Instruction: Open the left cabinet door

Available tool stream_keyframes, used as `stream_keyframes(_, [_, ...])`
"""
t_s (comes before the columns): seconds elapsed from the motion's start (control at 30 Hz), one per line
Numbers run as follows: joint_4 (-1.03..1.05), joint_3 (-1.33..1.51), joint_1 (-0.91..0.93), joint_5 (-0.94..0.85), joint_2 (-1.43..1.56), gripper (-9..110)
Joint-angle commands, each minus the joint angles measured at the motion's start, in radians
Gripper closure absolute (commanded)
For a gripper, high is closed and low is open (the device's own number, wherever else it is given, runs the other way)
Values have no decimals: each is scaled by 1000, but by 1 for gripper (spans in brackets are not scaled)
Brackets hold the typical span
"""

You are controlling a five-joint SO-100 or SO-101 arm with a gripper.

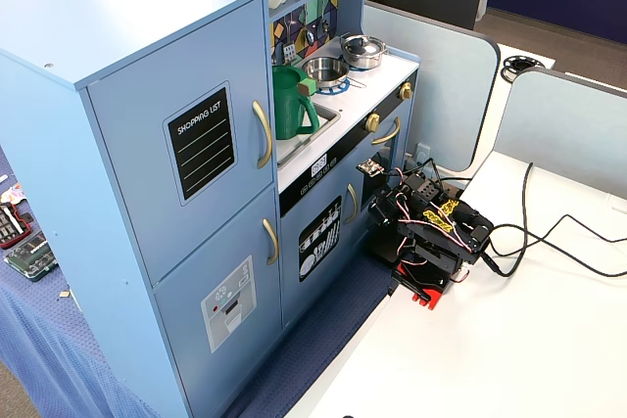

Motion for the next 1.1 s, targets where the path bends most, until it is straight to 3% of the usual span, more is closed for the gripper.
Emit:
stream_keyframes(0.0, [118,0,-89,-81,-5,101])
stream_keyframes(0.23, [169,0,-15,-97,-5,101])
stream_keyframes(0.4, [-161,-49,-91,-58,-6,101])
stream_keyframes(0.57, [-425,-273,-322,-173,-89,101])
stream_keyframes(0.73, [-453,-584,-509,-255,-193,98])
stream_keyframes(0.9, [-443,-838,-537,-357,-319,97])
stream_keyframes(1.0, [-434,-982,-535,-285,-410,88])
stream_keyframes(1.07, [-440,-1054,-549,-282,-465,88])
